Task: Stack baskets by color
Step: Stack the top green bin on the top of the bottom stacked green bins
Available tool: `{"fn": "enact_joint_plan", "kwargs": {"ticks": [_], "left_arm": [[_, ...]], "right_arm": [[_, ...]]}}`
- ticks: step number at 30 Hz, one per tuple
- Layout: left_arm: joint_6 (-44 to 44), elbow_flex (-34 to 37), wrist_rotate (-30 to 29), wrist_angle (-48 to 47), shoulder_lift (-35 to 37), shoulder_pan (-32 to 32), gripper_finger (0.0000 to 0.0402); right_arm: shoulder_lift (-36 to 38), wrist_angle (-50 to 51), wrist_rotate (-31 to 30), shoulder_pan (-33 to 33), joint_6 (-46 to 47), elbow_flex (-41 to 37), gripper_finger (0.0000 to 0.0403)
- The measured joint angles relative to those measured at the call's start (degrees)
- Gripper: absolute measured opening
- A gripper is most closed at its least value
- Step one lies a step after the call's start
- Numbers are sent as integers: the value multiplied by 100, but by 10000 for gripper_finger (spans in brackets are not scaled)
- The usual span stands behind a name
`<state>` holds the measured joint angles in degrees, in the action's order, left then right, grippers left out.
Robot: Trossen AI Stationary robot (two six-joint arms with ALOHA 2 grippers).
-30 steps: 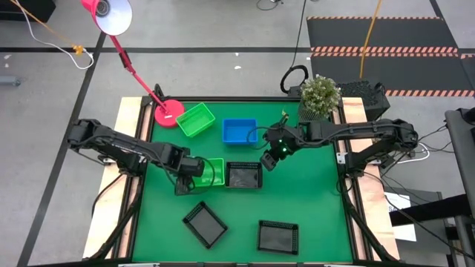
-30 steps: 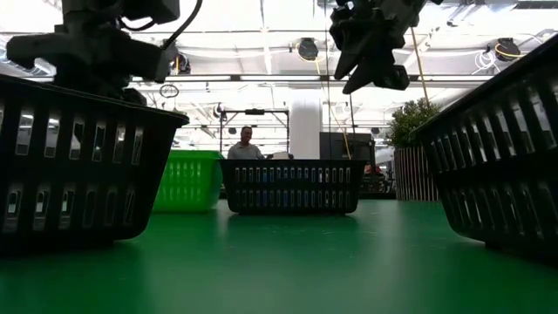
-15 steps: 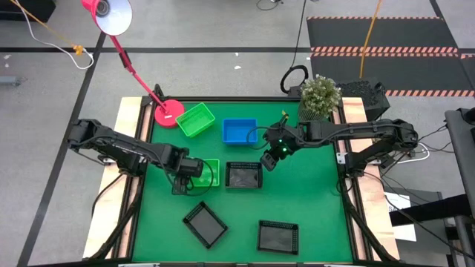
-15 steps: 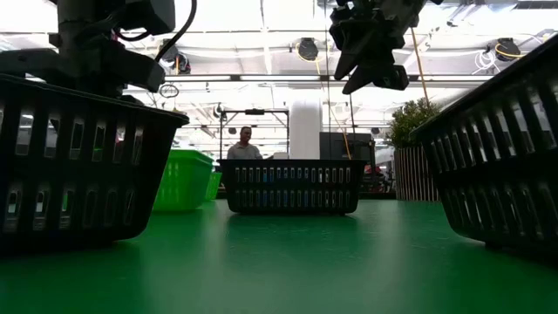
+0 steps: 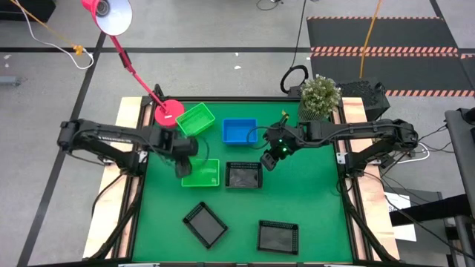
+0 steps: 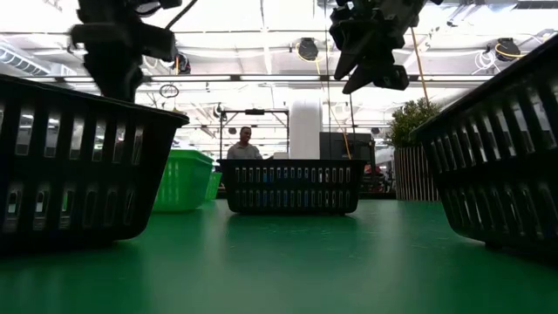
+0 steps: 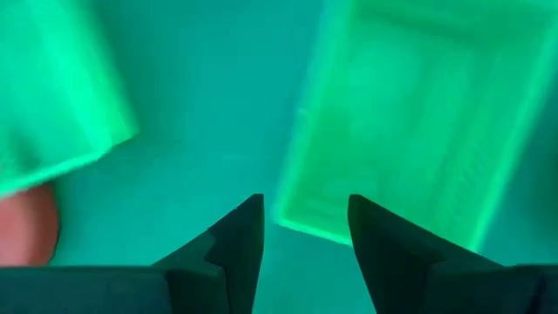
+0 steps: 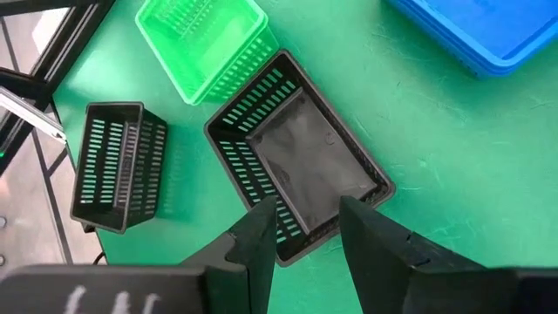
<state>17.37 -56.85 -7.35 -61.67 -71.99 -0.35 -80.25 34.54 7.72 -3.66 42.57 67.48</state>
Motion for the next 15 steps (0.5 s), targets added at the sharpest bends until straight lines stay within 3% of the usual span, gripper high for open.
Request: {"fn": "enact_joint_plan", "kwargs": {"ticks": [9,15], "left_arm": [[2938,-1,-1045,-127,374,1976,170],[4091,5,-799,52,253,3332,171]], "right_arm": [[213,137,-318,-136,181,0,119],[551,292,-340,-426,162,0,119]]}}
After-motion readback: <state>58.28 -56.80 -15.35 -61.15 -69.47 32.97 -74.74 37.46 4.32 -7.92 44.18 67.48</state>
